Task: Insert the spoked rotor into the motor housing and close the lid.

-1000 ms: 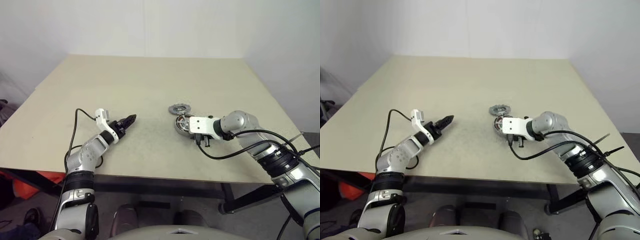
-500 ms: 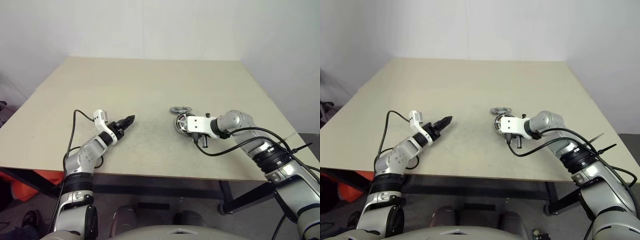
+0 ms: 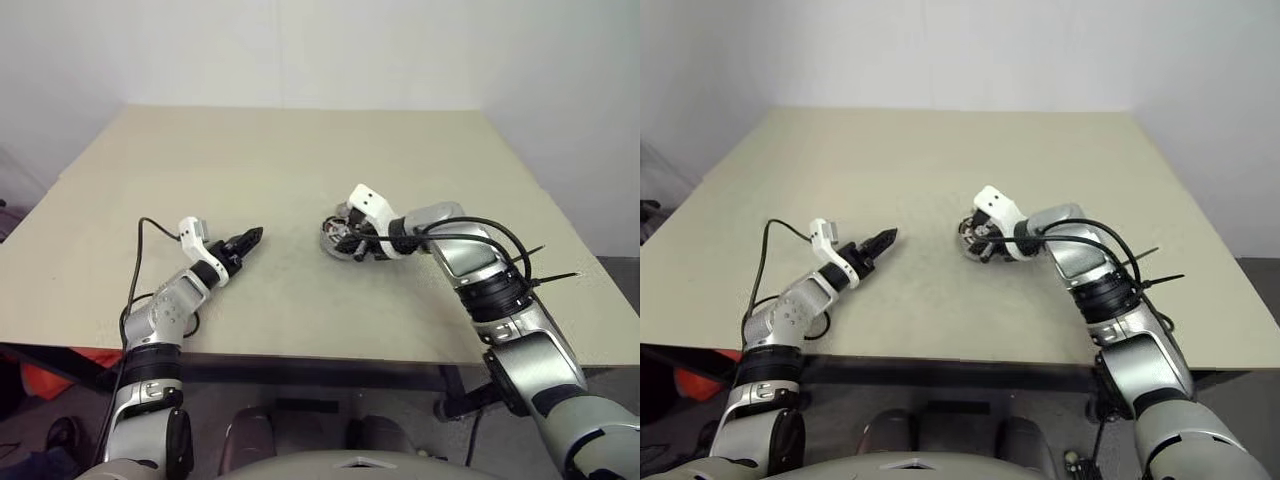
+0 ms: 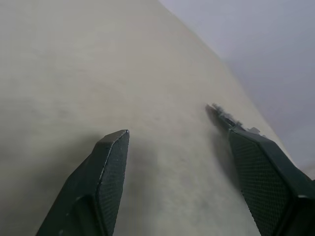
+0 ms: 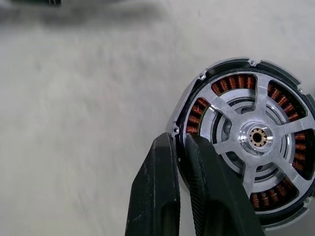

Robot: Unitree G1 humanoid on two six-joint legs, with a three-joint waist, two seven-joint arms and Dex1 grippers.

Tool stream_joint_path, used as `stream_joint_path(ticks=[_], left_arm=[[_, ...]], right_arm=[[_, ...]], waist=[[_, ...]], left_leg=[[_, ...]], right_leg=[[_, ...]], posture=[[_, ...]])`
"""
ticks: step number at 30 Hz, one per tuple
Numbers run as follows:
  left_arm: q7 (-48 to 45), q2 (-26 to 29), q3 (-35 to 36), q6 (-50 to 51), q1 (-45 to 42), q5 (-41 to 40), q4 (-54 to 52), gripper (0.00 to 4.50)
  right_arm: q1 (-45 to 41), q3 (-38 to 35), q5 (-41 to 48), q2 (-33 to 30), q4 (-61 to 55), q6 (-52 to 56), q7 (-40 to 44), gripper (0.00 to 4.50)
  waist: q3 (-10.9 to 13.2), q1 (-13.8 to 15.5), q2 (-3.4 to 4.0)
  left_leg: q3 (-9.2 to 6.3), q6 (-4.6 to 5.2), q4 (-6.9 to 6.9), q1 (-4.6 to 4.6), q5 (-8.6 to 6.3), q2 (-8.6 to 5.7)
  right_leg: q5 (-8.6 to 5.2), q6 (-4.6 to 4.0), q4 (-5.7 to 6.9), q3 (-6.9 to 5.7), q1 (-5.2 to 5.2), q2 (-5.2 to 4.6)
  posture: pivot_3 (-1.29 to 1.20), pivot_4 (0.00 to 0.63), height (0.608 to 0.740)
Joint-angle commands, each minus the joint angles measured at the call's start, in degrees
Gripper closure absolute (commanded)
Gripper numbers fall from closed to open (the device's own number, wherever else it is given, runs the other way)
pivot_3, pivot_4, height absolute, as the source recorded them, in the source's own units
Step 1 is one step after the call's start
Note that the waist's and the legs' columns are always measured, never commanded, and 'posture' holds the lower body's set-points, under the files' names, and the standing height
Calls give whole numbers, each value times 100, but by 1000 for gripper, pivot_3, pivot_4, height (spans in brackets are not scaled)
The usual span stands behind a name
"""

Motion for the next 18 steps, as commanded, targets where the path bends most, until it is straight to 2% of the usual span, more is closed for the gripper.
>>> stream_joint_path(ticks=[1,10,18], left_arm=[[19,188,231,-155,-33,-91,-36,1117],[196,409,547,-89,132,-218,-299,1117],[347,317,504,-34,358,-302,-629,1117]], right_arm=[[-225,-191,262,284,-438,266,-381,4489],[-242,58,448,997,-122,277,-1027,4489],[-566,-153,360,1667,1461,-165,-1842,4489]], waist=[[1,3,1],[3,-6,2],[2,-20,0]], left_leg=[[0,1,0,0,-1,1],[-7,-31,-3,14,16,2],[-12,-48,-3,31,27,3]], right_leg=[[0,0,-1,-3,1,-1],[0,2,7,-3,7,-3],[-1,3,27,-2,13,-3]], posture=[[0,0,740],[0,0,740],[0,0,740]])
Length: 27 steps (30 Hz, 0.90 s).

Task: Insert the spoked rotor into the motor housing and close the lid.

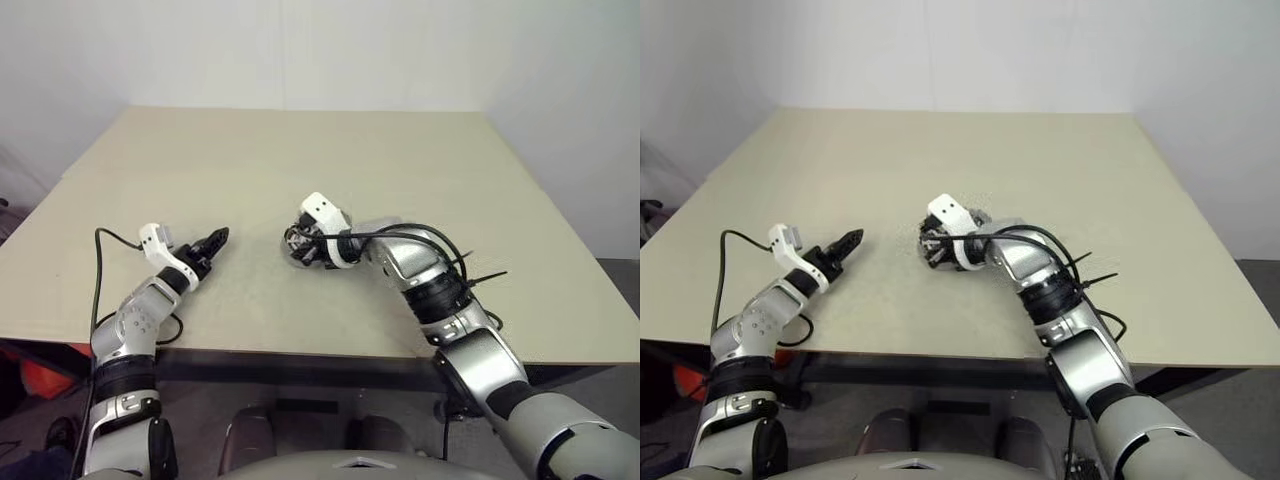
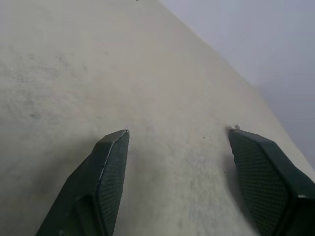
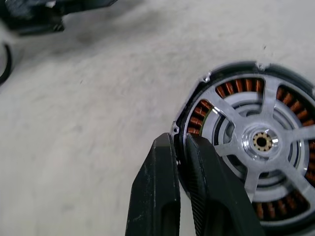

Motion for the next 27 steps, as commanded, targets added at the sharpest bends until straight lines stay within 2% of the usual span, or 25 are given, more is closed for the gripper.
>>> stream_joint_path(ticks=[1,3,4,8,18,25,27], left_arm=[[65,-9,6,-14,-8,-129,-361,1117],[90,-14,-7,2,1,-144,-385,1117],[98,-14,-14,9,5,-153,-393,1117],[116,-17,-38,22,11,-177,-406,1117],[144,-65,-101,49,58,-183,-471,1117],[146,-68,-123,55,109,-187,-472,1117],[151,-68,-127,55,120,-191,-474,1117]], right_arm=[[-295,-306,-19,198,666,-366,-440,4489],[-425,-426,-35,283,1018,-533,-631,4489],[-488,-485,-25,318,1146,-575,-696,4489],[-768,-858,130,491,1508,-558,-961,4489],[-1419,-1890,560,859,2520,-510,-1829,4489],[-1959,-3133,1207,1156,3161,-197,-2827,4489],[-2048,-3313,1292,1217,3255,-159,-3050,4489]], waist=[[0,-10,0],[0,-9,0],[0,-9,0],[3,-3,2],[7,1,1],[6,-10,0],[6,-11,0]], left_leg=[[0,-3,0,9,2,1],[0,-4,-3,30,2,2],[0,-2,-4,41,1,2],[0,-5,-11,75,2,0],[-5,-20,-16,74,11,-1],[2,-19,-37,70,11,-2],[3,-25,-46,63,14,-2]], right_leg=[[0,0,2,1,5,0],[-4,6,4,2,23,0],[-21,35,4,4,30,0],[-25,42,4,13,54,0],[-26,45,2,18,50,0],[-23,40,8,19,32,2],[-8,8,8,19,23,7]], posture=[[0,0,740],[0,0,740],[0,0,740],[0,0,740],[0,0,740],[0,0,740],[0,0,740]])
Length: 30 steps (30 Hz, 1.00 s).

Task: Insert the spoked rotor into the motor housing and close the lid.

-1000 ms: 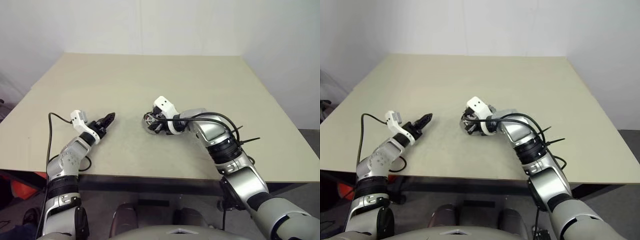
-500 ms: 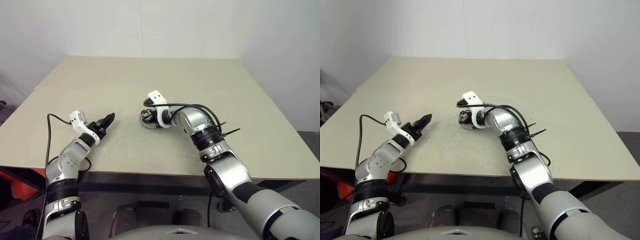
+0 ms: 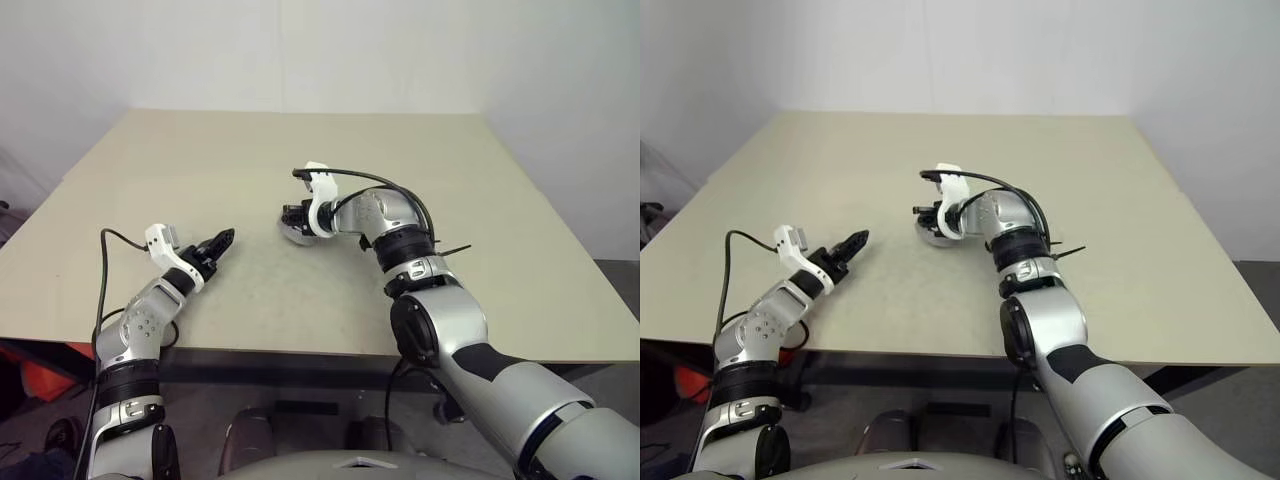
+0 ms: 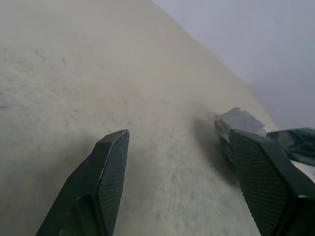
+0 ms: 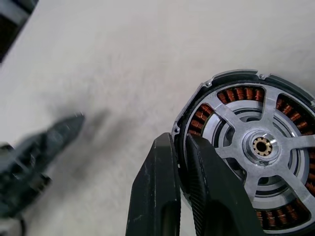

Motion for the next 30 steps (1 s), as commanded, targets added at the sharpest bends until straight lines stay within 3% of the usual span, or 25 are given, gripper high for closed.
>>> stream_joint_path(ticks=[1,9,16,22,30], left_arm=[[4,43,15,-4,-5,-83,-209,1117],[15,69,32,-4,47,-86,-233,1117],[22,94,29,-5,89,-88,-249,1117],[-27,76,-22,-13,22,-86,-189,1117],[-239,61,-215,99,-428,-131,-11,1117]], right_arm=[[-287,-378,236,93,120,15,-468,4489],[-324,-775,436,387,475,-70,-1240,4489],[-374,-571,507,406,279,-227,-1044,2205],[-341,-661,774,161,-295,-182,-739,2205],[437,-1084,1061,-667,-962,31,-622,2205]], waist=[[0,-2,0],[0,1,0],[0,-2,1],[0,3,0],[-3,54,-6]], left_leg=[[0,-1,-2,-4,0,1],[2,-5,-4,-3,2,2],[2,-16,-5,-9,9,3],[-1,-14,-11,-45,8,2],[-7,-10,8,-58,5,-2]], right_leg=[[1,-6,-1,0,-4,3],[-21,26,-4,1,-7,7],[-20,28,-1,4,-13,9],[1,-4,-5,2,-42,15],[6,2,-11,-1,-30,11]], posture=[[0,0,740],[0,0,740],[0,0,740],[0,0,740],[0,0,740]])
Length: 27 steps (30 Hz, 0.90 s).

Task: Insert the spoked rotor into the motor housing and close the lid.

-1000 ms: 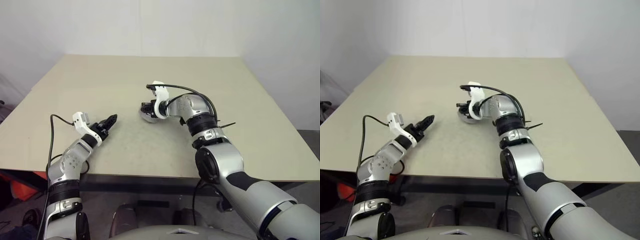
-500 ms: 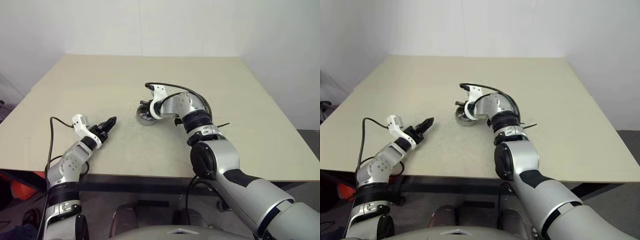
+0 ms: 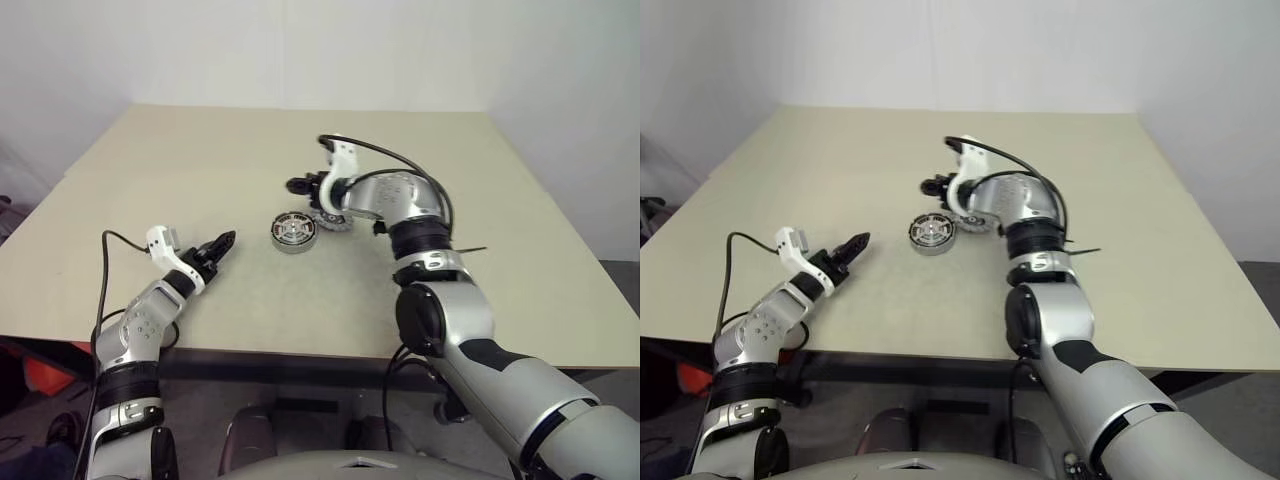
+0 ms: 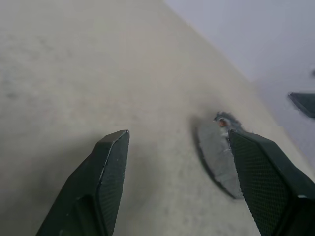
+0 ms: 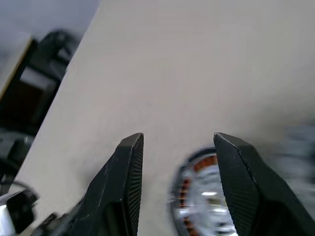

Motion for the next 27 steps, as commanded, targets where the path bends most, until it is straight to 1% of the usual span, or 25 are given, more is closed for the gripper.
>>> stream_joint_path(ticks=[1,4,8,12,15,19,27], left_arm=[[-192,63,-168,-3,-424,-8,82,1117],[-317,137,-295,-105,-756,141,430,1117],[-671,347,-712,-559,-1245,703,1094,1117],[-1068,517,-1130,-948,-1735,1229,1762,1117],[-1231,546,-1279,-1186,-1966,1466,2090,1117],[-1287,497,-1274,-1280,-2059,1538,2233,1117],[-1214,478,-1187,-1207,-1786,1516,1909,1117]], right_arm=[[286,-297,298,-260,-479,263,-28,2205],[652,-587,432,-398,-831,455,-236,2205],[1071,-1112,649,-439,-1182,534,-624,2205],[1246,-1557,883,-346,-1249,506,-987,2205],[1302,-1670,977,-249,-1166,432,-1103,2205],[1326,-1743,1110,-132,-962,362,-1164,2205],[1233,-1623,1138,-40,-300,38,-1057,2205]], waist=[[0,-4,0],[2,-33,1],[2,-37,2],[2,-26,2],[2,-30,3],[2,-30,3],[2,-29,3]], left_leg=[[0,-1,2,0,1,-1],[1,-5,5,3,4,-9],[1,-8,3,8,6,-9],[3,-7,2,6,5,-12],[2,-7,2,6,5,-13],[3,-6,1,5,5,-12],[3,-6,3,3,5,-11]], right_leg=[[2,3,0,0,1,0],[4,5,7,0,-1,2],[5,7,10,0,-3,12],[8,8,8,4,-5,11],[5,2,7,4,-5,10],[5,-2,7,3,-5,10],[5,-5,7,1,-4,7]], posture=[[0,0,740],[0,0,740],[0,0,740],[0,0,740],[0,0,740],[0,0,740],[0,0,740]])
